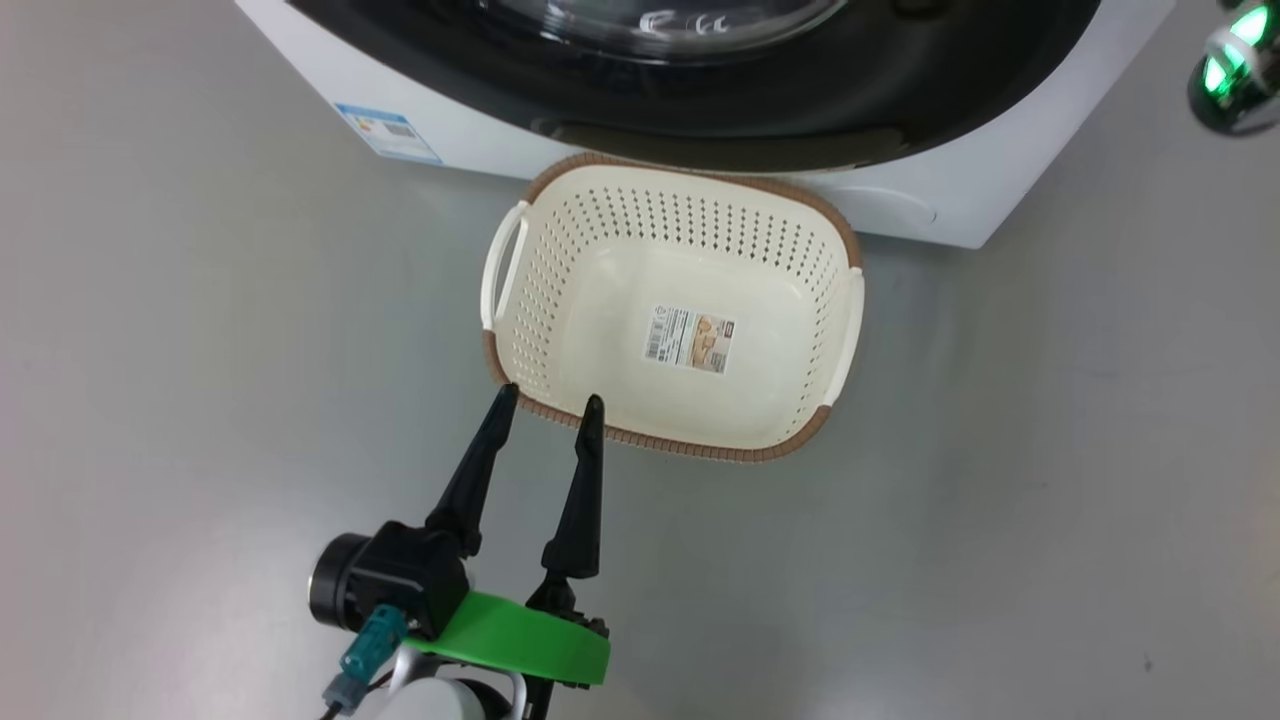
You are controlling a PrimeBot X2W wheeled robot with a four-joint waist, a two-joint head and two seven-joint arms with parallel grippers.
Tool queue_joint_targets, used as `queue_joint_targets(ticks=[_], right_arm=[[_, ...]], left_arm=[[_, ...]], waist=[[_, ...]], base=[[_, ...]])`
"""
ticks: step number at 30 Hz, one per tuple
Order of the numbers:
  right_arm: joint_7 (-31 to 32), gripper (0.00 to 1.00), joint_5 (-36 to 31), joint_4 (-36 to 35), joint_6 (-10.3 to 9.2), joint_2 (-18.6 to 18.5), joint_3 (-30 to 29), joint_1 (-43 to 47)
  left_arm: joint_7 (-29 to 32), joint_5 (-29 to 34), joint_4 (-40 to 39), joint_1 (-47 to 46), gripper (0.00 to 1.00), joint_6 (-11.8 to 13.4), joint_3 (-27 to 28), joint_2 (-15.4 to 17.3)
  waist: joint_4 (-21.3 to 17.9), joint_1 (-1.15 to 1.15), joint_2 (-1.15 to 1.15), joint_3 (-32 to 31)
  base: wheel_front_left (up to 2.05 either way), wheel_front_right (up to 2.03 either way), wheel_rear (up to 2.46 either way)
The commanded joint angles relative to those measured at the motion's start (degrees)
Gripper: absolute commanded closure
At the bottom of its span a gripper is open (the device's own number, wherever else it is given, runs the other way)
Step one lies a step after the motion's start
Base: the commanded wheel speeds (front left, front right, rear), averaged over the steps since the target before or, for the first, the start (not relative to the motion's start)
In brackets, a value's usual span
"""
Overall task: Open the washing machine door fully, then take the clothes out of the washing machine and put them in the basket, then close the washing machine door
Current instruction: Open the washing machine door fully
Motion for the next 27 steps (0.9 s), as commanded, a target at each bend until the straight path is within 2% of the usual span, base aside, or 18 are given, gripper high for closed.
queue_joint_targets(ticks=[1, 16, 27], right_arm=[[0.95, 1.0, -0.55, -1.8, 0.02, 1.44, 0.76, 1.93], [3.34, 1.0, -1.49, -3.99, 0.02, 5.46, 1.31, 11.62], [5.87, 1.0, -2.05, -5.23, 0.02, 7.64, 1.99, 15.88]], left_arm=[[-0.54, -0.4, -0.95, 0.51, 0.0, -0.15, 1.77, 0.51], [-0.54, 1.08, 0.75, 3.73, 0.0, -2.0, 3.14, 0.51], [-0.54, 1.67, 1.11, 5.15, 0.0, -2.76, 3.99, 0.51]], waist=[[-0.3, 0.0, 0.0, -1.25], [-1.1, 0.0, 0.0, -7.85], [-1.01, 0.0, 0.0, -9.96]], base=[[0.0, 0.0, 0.0], [0.0, 0.0, 0.0], [0.0, 0.0, 0.0]])
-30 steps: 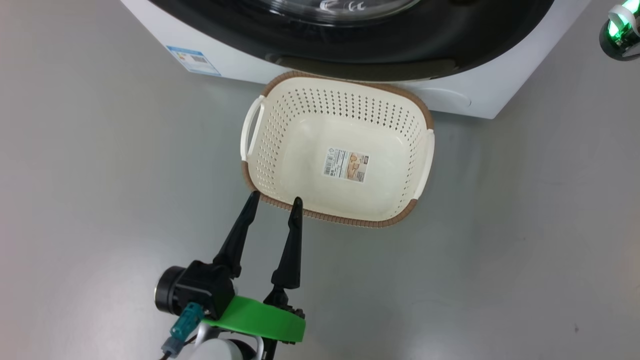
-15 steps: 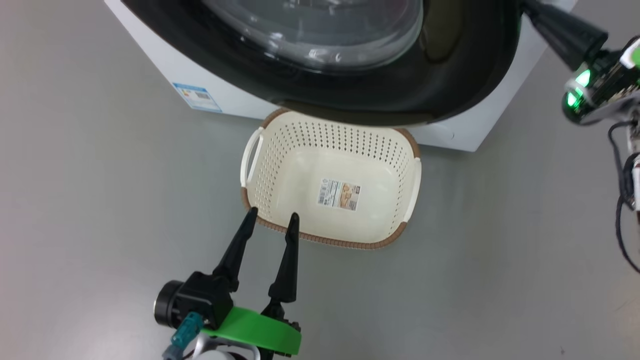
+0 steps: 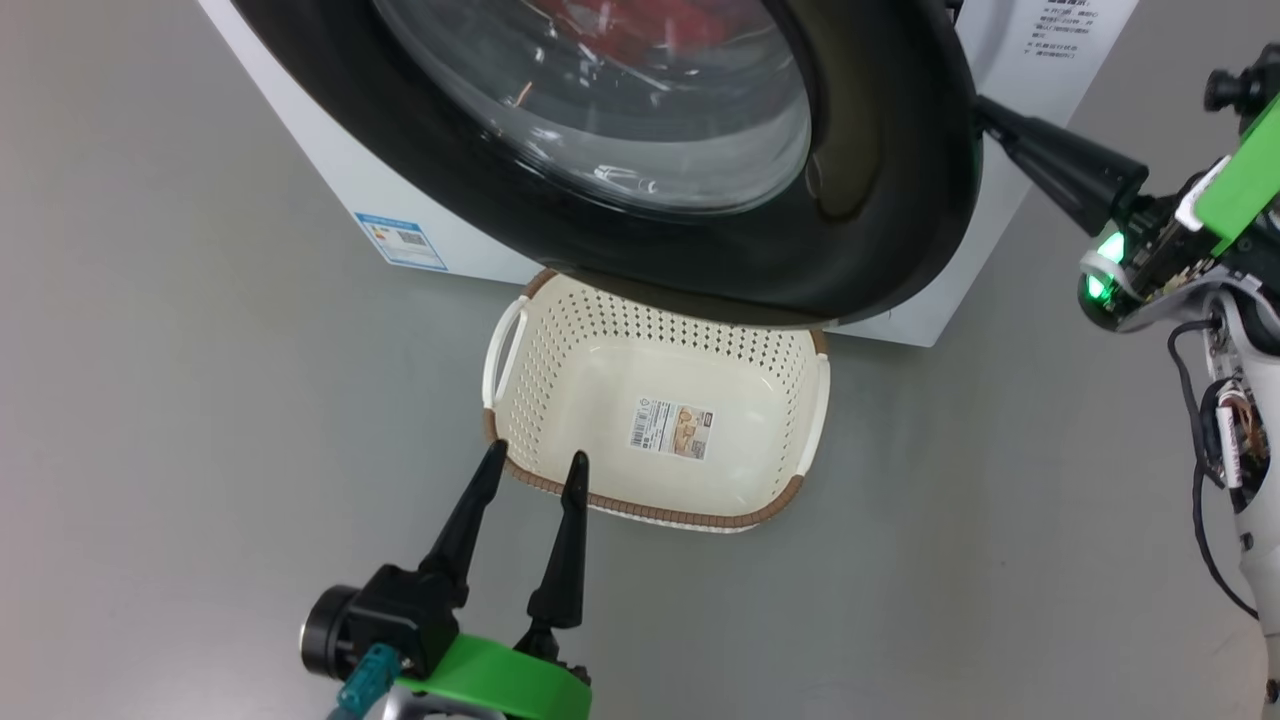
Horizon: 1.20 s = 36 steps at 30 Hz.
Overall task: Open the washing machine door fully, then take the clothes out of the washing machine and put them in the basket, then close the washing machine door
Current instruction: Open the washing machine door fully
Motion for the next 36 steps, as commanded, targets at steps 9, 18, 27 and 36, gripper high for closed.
queue_joint_targets(ticks=[9, 18, 27, 36], right_arm=[[3.47, 1.0, -1.46, -3.46, 0.02, 5.24, 3.34, 4.1], [5.79, 1.0, -1.34, -5.79, 0.02, 6.73, 4.43, 7.05], [7.32, 1.0, -1.25, -7.45, 0.02, 7.72, 5.17, 9.01], [5.68, 1.0, -2.41, -8.35, 0.02, 8.03, 4.22, 8.89]], left_arm=[[-0.54, 0.72, -0.88, 1.87, 0.0, -0.47, 2.98, 0.48], [-0.54, 0.85, -0.9, 2.44, 0.0, -0.64, 3.51, 0.48], [-0.54, 0.89, -1.36, 2.95, 0.0, -0.62, 3.74, 0.48], [-0.54, 0.87, -1.4, 2.65, 0.0, -0.58, 3.98, 0.48]], waist=[[-0.42, 0.0, 0.0, -1.94], [-1.04, 0.0, 0.0, -2.97], [-1.38, 0.0, 0.0, -3.25], [-1.72, 0.0, 0.0, -3.0]], base=[[0.0, 0.0, 0.0], [0.0, 0.0, 0.0], [0.0, 0.0, 0.0], [0.0, 0.0, 0.0]])
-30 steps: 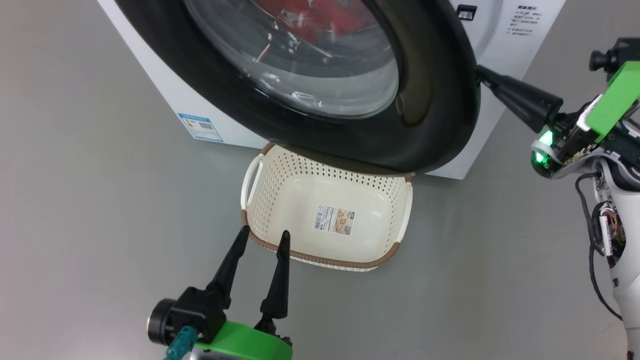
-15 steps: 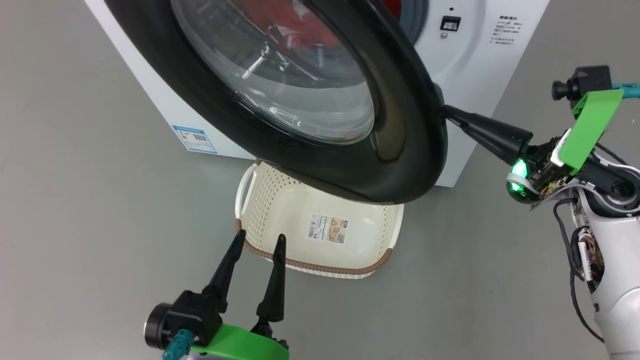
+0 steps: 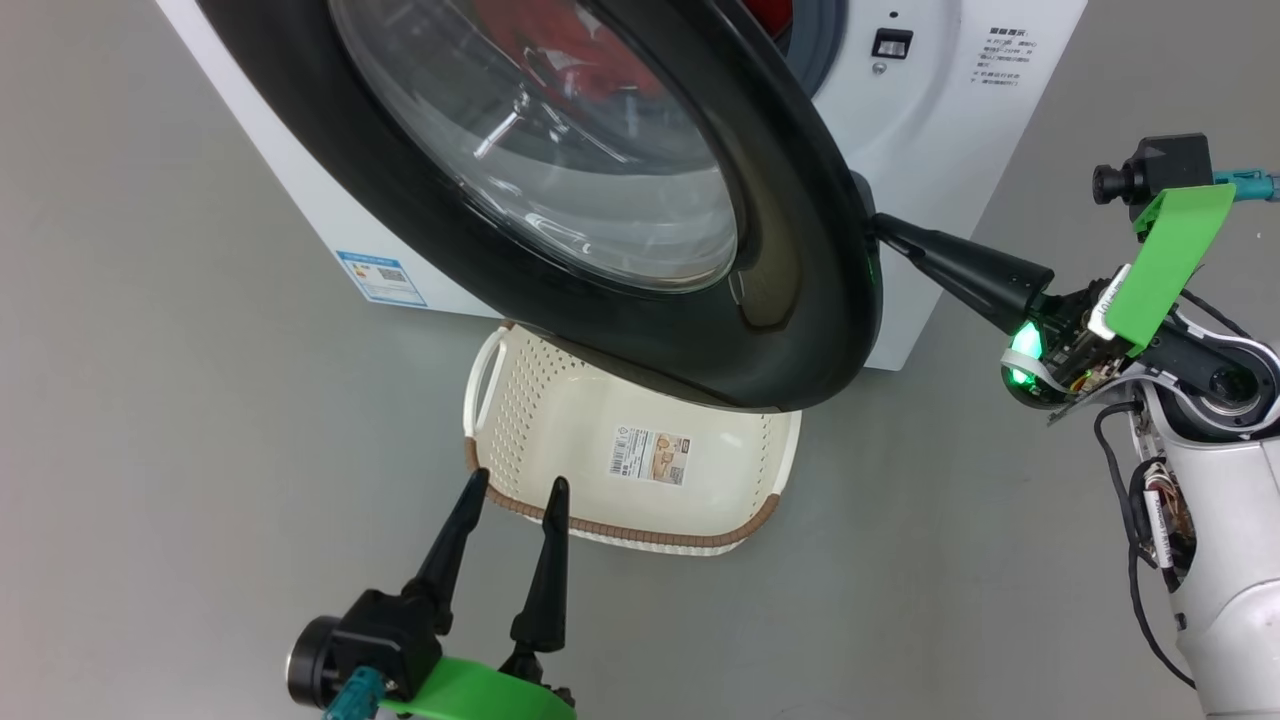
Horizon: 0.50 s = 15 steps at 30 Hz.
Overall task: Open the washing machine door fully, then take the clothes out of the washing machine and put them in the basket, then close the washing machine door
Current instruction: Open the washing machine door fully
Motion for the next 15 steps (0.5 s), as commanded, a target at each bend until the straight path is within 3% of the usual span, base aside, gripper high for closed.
queue_joint_targets(ticks=[1, 3, 4, 11, 13, 15], right_arm=[[-0.46, 1.0, -1.37, -1.16, -0.08, 3.84, 2.73, 0.49], [-1.31, 0.99, -1.7, -0.87, -0.08, 3.76, 2.12, 0.5], [-1.8, 0.83, -1.87, -0.64, -0.08, 3.71, 1.8, 0.56], [-3.69, 0.53, -1.93, 0.34, -0.08, 3.4, -0.55, 1.97], [-4.3, 0.04, -1.99, 0.24, -0.08, 3.36, -1.2, 2.72], [-4.59, 0.0, -1.92, 0.1, -0.08, 3.34, -1.75, 3.56]], left_arm=[[-0.54, 0.71, -1.41, -0.44, 0.0, -0.11, 2.11, 0.44], [-0.54, 0.72, -1.34, -0.44, 0.0, -0.15, 2.24, 0.44], [-0.54, 0.76, -1.28, -0.39, 0.0, -0.18, 2.34, 0.44], [-0.54, 1.29, -0.82, -0.05, 0.0, -0.79, 3.58, 0.44], [-0.54, 1.45, -0.75, 0.14, 0.0, -1.03, 4.14, 0.44], [-0.54, 1.65, -0.62, 0.38, 0.0, -1.3, 4.71, 0.44]], waist=[[-0.19, 0.0, 0.0, -0.09], [-0.46, 0.0, 0.0, -0.29], [-0.64, 0.0, 0.0, -0.45], [-2.56, 0.0, 0.0, -1.67], [-3.18, 0.0, 0.0, -1.96], [-3.81, 0.0, 0.0, -2.34]], base=[[0.0, 0.0, 0.0], [0.0, 0.0, 0.0], [0.0, 0.0, 0.0], [0.0, 0.0, 0.0], [0.0, 0.0, 0.0], [0.0, 0.0, 0.0]])
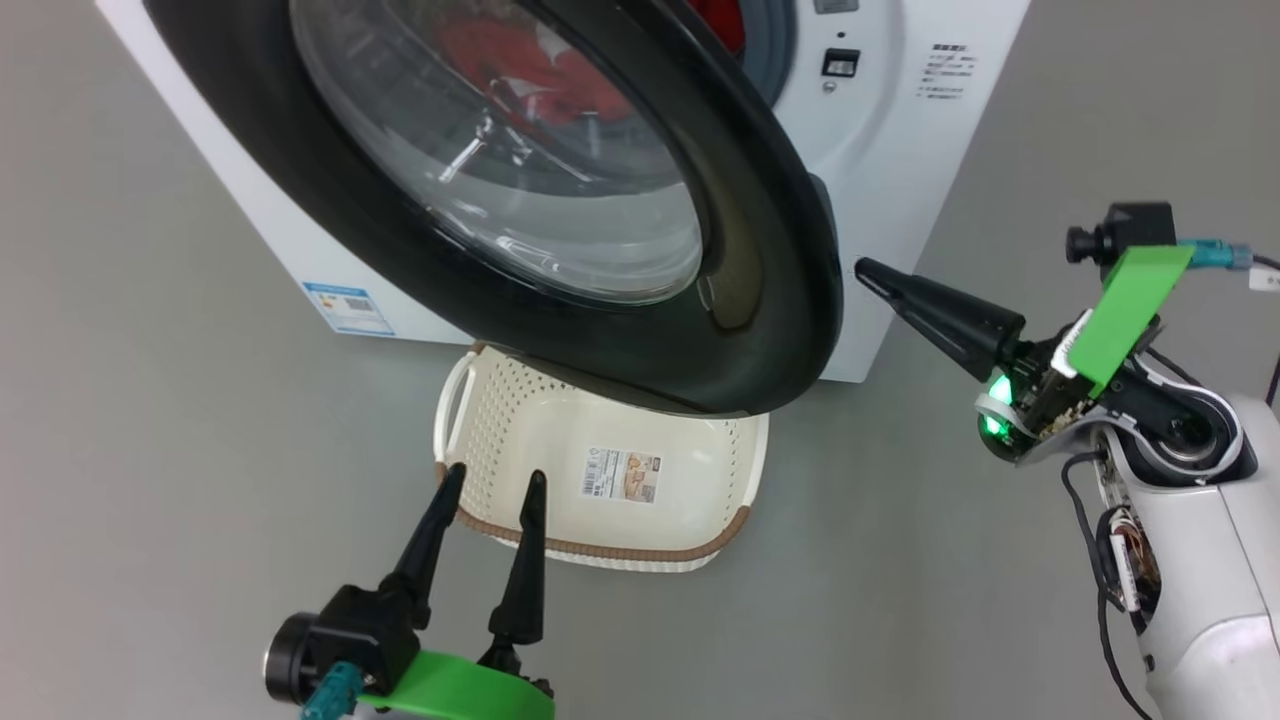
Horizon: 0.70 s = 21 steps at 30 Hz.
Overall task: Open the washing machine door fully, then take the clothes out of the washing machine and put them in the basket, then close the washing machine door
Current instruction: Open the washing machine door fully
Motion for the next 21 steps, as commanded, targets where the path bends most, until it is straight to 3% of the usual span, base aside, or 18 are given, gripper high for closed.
queue_joint_targets(ticks=[1, 21], right_arm=[[-0.53, 0.0, -0.36, -1.62, -0.03, 0.24, -0.21, 0.61], [-4.94, 0.0, -1.82, -2.84, -0.03, -0.08, -5.46, 10.71]], left_arm=[[-0.54, 0.83, -0.97, 0.46, 0.0, -0.41, 2.52, 0.44], [-0.54, 2.39, -0.19, 3.33, 0.0, -2.75, 7.57, 0.44]], waist=[[-1.15, 0.0, 0.0, -0.79], [-6.32, 0.0, 0.0, -4.0]], base=[[0.0, 0.0, 0.0], [0.0, 0.0, 0.0]])
